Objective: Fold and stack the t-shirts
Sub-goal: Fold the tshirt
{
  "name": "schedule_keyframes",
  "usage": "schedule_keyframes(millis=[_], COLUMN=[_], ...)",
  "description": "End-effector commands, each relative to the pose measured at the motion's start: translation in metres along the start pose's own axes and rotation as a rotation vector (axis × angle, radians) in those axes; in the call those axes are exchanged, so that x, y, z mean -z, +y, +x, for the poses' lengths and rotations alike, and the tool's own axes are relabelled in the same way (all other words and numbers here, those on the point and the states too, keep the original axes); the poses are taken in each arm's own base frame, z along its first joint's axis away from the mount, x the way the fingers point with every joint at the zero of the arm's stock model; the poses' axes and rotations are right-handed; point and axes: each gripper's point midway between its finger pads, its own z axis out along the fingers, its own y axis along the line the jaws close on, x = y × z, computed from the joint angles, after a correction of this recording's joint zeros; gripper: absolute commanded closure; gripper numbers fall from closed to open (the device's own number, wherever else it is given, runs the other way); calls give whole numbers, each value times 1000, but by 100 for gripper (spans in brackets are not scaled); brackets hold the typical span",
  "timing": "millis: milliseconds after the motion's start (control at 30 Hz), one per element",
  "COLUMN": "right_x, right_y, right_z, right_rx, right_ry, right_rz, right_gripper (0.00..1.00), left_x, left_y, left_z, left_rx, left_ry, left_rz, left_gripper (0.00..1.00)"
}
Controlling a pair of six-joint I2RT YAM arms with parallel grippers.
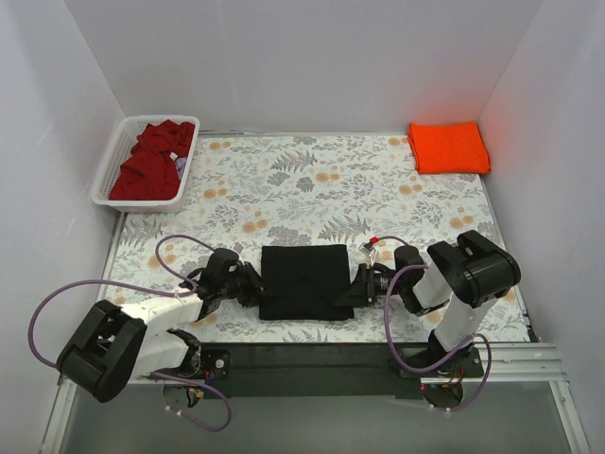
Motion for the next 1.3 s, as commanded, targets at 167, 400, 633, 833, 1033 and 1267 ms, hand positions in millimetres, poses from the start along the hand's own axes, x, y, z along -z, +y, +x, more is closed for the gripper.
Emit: schedule_keyframes(millis=[167, 400, 633, 833, 1033, 1267], right_x=[10, -24, -89, -131, -136, -140], right_y=[28, 114, 144, 83, 35, 12], right_z=[-11, -40, -25, 6, 28, 22], right_rx=[51, 217, 243, 30, -216, -125], right_ry=[-94, -85, 69, 190, 233, 243], right_rz=[-69, -154, -244, -219, -129, 41], right_gripper=[47, 44, 42, 44, 47, 47], left_x=[33, 80, 135, 147, 145, 128], left_y=[-20, -58, -78, -70, -73, -77], left_z=[-31, -73, -125, -131, -132, -127], left_rx=[-66, -235, -395, -416, -431, -448], left_ry=[-170, -382, -677, -772, -764, -692], left_rz=[5, -18, -111, -104, -107, -90], left_gripper=[75, 51, 34, 33, 33, 33])
